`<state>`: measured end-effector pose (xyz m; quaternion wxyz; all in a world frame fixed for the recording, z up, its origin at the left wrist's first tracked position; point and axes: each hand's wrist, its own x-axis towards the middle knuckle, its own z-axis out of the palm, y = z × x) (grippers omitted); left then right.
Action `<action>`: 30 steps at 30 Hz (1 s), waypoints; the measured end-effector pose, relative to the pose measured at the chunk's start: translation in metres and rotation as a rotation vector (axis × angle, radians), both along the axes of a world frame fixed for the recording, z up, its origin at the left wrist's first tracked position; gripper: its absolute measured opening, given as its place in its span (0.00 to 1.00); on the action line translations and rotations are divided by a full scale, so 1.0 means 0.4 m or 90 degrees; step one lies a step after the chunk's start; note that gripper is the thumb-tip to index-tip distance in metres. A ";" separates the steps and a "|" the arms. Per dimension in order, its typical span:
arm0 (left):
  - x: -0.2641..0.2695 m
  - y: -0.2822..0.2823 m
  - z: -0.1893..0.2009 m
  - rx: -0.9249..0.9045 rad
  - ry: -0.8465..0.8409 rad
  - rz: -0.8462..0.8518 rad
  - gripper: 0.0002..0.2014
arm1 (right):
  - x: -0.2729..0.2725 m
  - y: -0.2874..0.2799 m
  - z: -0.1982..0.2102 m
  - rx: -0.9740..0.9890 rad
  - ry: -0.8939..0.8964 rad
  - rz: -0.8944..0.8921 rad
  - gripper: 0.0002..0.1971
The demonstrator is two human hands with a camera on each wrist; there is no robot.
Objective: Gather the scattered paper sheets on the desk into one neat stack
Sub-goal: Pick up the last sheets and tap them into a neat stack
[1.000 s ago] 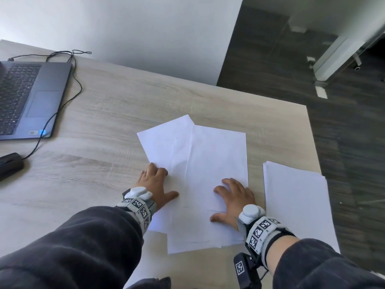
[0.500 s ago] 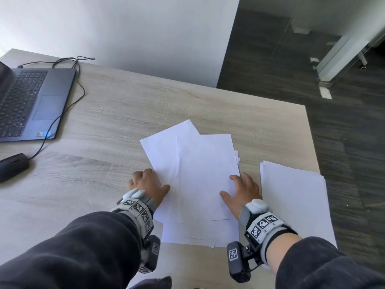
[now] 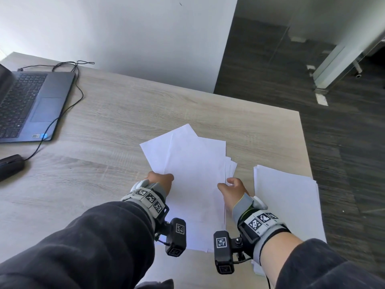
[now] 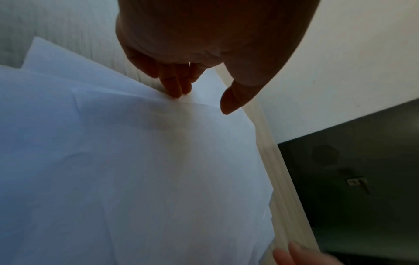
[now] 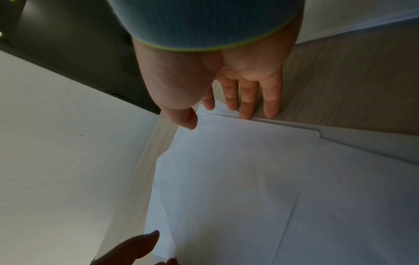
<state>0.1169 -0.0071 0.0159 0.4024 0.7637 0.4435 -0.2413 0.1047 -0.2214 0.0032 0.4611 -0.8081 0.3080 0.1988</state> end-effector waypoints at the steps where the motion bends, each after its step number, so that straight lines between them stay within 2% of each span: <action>1: 0.003 0.002 -0.002 -0.017 -0.004 0.019 0.35 | -0.001 -0.002 0.003 0.018 0.004 -0.012 0.23; 6: 0.016 -0.005 -0.013 -0.064 -0.042 0.073 0.40 | 0.000 -0.008 -0.006 0.103 0.020 -0.039 0.33; 11: 0.040 0.008 -0.023 -0.084 -0.056 0.076 0.38 | -0.003 -0.017 0.000 0.157 0.004 -0.060 0.30; 17: 0.073 0.010 -0.015 -0.089 -0.018 -0.030 0.30 | -0.004 -0.039 0.011 0.131 -0.026 -0.006 0.23; 23: 0.079 -0.016 -0.022 -0.061 -0.014 -0.057 0.36 | 0.005 -0.046 0.004 0.121 -0.044 -0.001 0.25; 30: 0.092 -0.028 -0.019 -0.062 -0.013 -0.098 0.41 | 0.037 -0.041 0.003 0.186 -0.056 -0.054 0.23</action>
